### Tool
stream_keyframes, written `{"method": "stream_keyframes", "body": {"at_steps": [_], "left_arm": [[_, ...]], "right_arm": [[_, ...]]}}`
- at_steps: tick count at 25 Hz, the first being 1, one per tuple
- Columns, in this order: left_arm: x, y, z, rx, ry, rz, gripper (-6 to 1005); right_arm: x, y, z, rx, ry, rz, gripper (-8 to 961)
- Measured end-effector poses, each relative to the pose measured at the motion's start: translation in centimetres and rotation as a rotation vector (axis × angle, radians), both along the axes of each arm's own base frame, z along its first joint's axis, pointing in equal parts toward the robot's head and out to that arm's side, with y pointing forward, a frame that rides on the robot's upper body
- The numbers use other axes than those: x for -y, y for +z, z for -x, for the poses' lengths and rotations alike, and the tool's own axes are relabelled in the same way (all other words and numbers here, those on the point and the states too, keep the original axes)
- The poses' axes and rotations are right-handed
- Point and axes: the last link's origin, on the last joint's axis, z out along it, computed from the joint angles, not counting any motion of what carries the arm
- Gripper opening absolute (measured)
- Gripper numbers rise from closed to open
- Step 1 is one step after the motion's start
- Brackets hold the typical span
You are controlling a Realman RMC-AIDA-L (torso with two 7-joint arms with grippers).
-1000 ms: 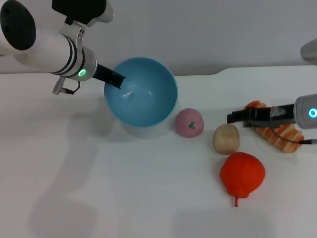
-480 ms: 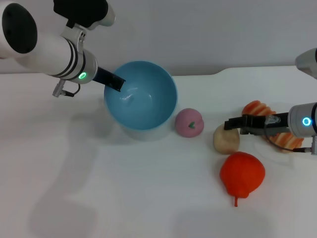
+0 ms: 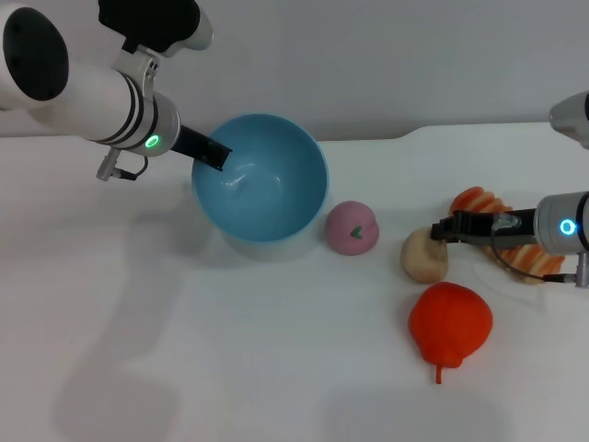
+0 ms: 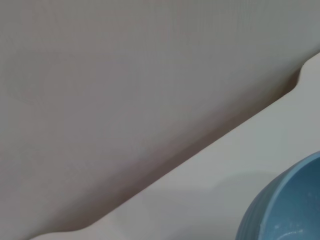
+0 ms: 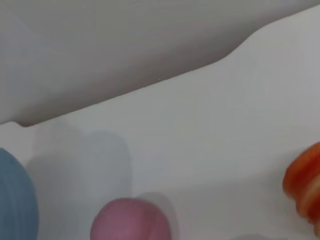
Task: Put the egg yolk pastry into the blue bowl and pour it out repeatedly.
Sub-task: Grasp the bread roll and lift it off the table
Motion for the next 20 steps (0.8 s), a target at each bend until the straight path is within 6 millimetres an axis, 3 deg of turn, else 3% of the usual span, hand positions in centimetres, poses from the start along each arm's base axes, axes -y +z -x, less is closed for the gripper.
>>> {"method": "stream_keyframes", "body": {"at_steps": [6,12,20], "left_arm": [[0.0,0.0,-0.1,0.000,-0.004,-0.001,-1],[-0.1,0.0,-0.1,0.000,-0.005,-0.002,-1],[0.0,-0.1,-0.3,-0.002,-0.004,0.006,-2]], "right_arm": [[-0.1,-0.3,0.2,0.020,0.032,-0.004,93],[-0.4,-0.1,0.7,0.025,0.063,-0.009,39],[-1.5,1.9,3.5,-0.001,0.173,-0.027,0]]}}
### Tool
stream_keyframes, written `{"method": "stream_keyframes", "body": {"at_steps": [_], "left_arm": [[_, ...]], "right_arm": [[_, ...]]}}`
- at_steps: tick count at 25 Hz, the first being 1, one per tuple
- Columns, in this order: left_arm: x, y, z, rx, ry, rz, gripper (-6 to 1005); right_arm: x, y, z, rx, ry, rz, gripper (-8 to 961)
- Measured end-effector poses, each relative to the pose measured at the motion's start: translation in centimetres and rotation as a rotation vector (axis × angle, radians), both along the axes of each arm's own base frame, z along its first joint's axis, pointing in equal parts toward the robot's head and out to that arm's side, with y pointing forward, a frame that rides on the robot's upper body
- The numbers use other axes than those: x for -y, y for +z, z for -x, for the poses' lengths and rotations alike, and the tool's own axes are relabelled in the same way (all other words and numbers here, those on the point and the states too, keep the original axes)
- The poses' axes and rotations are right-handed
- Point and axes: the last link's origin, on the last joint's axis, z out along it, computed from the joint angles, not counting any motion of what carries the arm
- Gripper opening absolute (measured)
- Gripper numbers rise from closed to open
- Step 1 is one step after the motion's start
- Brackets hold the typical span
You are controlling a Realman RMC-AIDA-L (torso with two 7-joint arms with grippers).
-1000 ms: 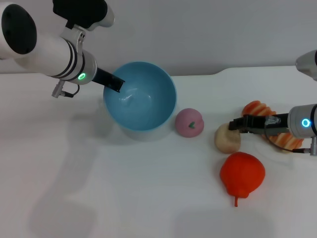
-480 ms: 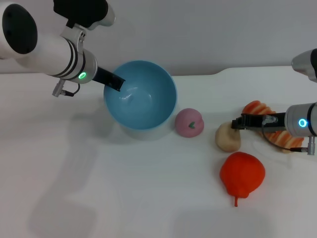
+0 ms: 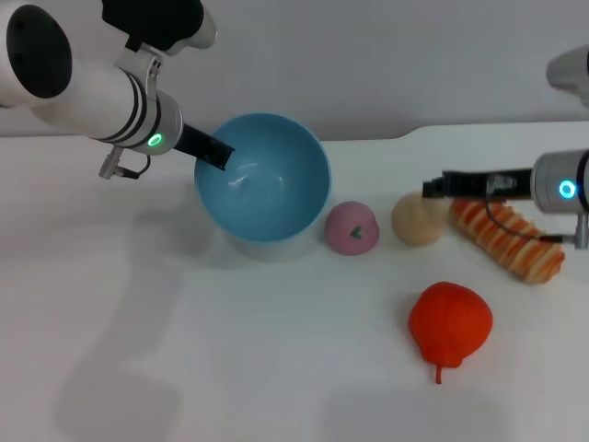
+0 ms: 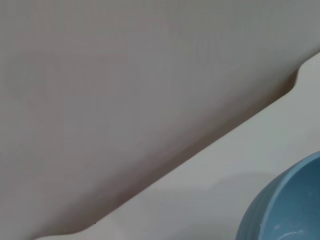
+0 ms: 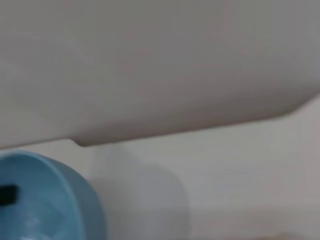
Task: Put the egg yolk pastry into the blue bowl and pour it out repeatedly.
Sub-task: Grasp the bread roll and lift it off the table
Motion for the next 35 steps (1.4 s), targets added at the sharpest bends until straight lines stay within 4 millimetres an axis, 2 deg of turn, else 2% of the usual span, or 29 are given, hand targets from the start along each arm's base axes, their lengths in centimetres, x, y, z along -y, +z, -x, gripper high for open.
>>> {"method": "stream_keyframes", "body": {"at_steps": [7,9,11,17,20,25,29,35], "left_arm": [[0.2,-0.2,-0.3,-0.008,0.010,0.032,-2],[0.2,-0.2,-0.3,-0.008,0.010,0.033,-2],[0.2,-0.2,-0.3,-0.008,0.011,0.033,-2],[0.3,-0.2,-0.1,-0.007,0.018,0.034,-2],[0.3,-0.2,-0.2,-0.008,0.013,0.032,-1],[0.1,-0.2,-0.6,-0.007,0.003,0.028,-1],[0.2,-0.2,-0.5,-0.008,0.006,0.032,-1],[0.4,-0.4,-0.3,-0.010,0.016,0.044,-2]], "right_arm": [[-1.0,1.6,3.4,-0.027,0.130,-0.004,-1],[-1.1,1.8,3.8,-0.024,0.143,-0.007,-1],[-1.1,1.6,3.2,-0.026,0.122,-0.009,0],[0.3,1.5,-1.9,-0.058,-0.064,-0.004,5],[1.3,1.9,-3.0,-0.119,-0.116,-0.003,21],[1.4,2.3,-2.7,-0.150,-0.108,-0.015,133],[1.2,2.2,-3.2,-0.141,-0.133,-0.034,223],[0.9,2.6,-3.8,-0.166,-0.217,-0.059,425]]}}
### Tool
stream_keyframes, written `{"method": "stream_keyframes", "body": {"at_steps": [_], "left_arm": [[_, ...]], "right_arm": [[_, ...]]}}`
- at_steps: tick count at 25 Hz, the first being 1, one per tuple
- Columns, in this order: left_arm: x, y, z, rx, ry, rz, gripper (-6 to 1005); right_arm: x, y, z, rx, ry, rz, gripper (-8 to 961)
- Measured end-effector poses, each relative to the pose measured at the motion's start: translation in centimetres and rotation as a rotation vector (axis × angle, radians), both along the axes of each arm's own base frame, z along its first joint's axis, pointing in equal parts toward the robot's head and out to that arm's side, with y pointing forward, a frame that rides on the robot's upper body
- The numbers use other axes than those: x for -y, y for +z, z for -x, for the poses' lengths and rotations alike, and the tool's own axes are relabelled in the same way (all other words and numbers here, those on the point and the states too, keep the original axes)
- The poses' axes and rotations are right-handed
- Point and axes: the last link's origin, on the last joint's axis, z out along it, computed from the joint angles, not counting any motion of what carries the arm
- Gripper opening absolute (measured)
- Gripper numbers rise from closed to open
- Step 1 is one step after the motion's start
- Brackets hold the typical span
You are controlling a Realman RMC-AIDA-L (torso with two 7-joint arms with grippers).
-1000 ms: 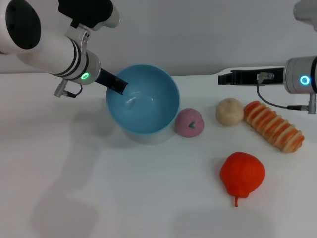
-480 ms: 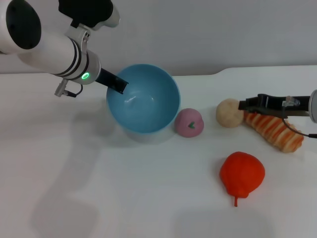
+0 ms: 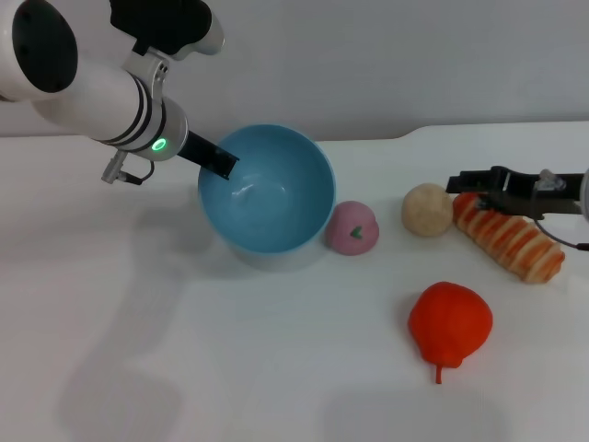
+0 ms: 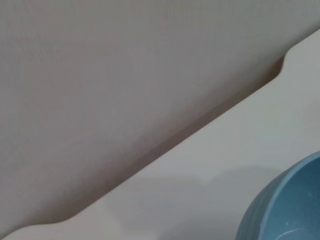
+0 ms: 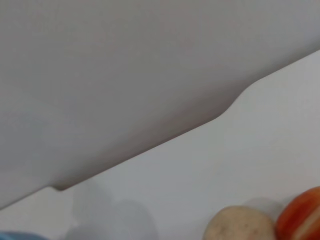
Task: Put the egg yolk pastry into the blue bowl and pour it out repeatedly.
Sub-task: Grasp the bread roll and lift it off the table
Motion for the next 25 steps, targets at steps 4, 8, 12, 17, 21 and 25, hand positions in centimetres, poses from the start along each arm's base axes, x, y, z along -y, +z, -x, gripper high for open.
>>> {"method": "stream_keyframes", "body": {"at_steps": [4,8,12,17,21,25], "left_arm": [[0.1,-0.1,0.0,0.000,0.001,0.002,-2],[0.1,-0.1,0.1,0.000,0.003,0.002,-2],[0.1,-0.1,0.1,0.001,0.001,0.000,-2],[0.1,-0.2,0.0,-0.006,-0.008,0.002,-1],[0.0,-0.2,-0.1,-0.006,-0.011,0.002,-1],[0.1,-0.2,0.1,-0.004,-0.004,0.000,-1]], "right_arm": [[-0.2,0.8,-0.6,-0.018,-0.050,-0.019,539],[-0.3,0.9,-1.0,-0.014,-0.077,-0.036,567],[-0.8,0.7,-0.5,-0.014,-0.070,-0.046,567],[-1.7,-0.8,1.4,0.011,-0.011,-0.043,568],[-1.8,-2.2,2.6,0.004,0.019,-0.001,568],[-1.3,-2.4,2.3,-0.027,-0.025,0.034,568]]}}
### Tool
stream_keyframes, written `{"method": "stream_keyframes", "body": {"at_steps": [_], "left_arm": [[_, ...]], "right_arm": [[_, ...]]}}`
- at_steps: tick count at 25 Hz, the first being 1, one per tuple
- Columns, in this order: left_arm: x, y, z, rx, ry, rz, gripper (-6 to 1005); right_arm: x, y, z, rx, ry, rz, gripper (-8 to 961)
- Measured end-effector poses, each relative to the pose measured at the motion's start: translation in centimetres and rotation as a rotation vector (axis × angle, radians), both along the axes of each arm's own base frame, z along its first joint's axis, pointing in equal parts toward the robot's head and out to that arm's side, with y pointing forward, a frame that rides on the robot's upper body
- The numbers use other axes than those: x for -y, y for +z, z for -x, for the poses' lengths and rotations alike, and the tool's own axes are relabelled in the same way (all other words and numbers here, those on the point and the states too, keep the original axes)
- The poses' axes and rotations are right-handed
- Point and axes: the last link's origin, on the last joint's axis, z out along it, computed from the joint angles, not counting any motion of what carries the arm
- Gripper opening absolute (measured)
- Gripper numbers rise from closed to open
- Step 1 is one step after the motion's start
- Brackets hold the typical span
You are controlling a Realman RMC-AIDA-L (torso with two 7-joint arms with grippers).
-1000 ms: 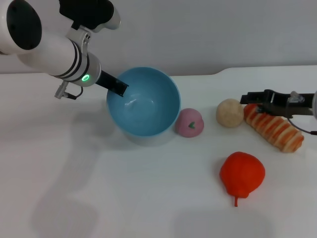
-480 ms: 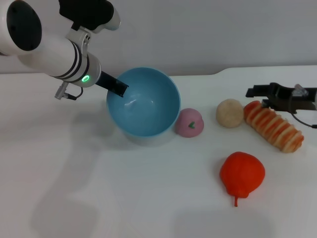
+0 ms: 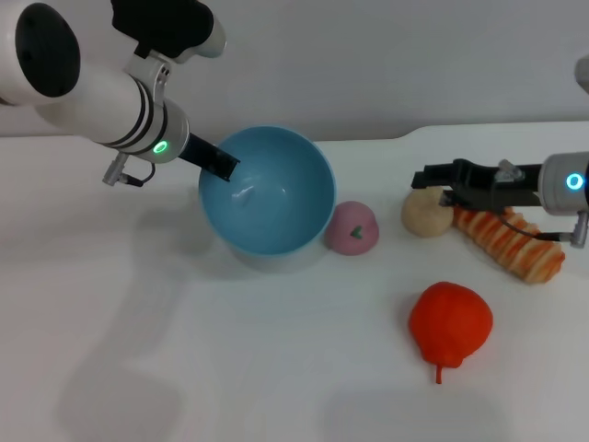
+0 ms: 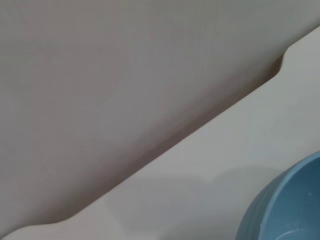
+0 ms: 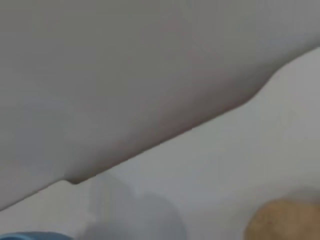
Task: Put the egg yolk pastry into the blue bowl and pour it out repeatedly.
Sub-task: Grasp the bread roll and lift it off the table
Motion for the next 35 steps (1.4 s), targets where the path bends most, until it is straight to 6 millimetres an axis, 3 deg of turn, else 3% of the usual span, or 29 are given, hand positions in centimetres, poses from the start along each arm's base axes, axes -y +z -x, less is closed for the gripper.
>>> {"method": "stream_keyframes", "body": {"at_steps": [7,13,23,35], "left_arm": [[0.1,-0.1,0.1,0.001,0.002,0.001,-2],[0.1,-0.1,0.1,0.000,0.005,0.005,-2],[0.2,-0.2,0.3,0.001,0.009,0.003,-1],[0.1,-0.1,0.3,0.002,0.001,-0.004,-2]], "right_arm": [[0.9,2.3,-1.4,-0.063,-0.087,0.054,567],[0.6,3.9,-2.5,0.014,-0.145,0.078,567],[0.3,2.8,-2.9,0.054,-0.149,0.018,568],[-0.4,0.9,-2.0,0.084,-0.100,-0.043,567]]}}
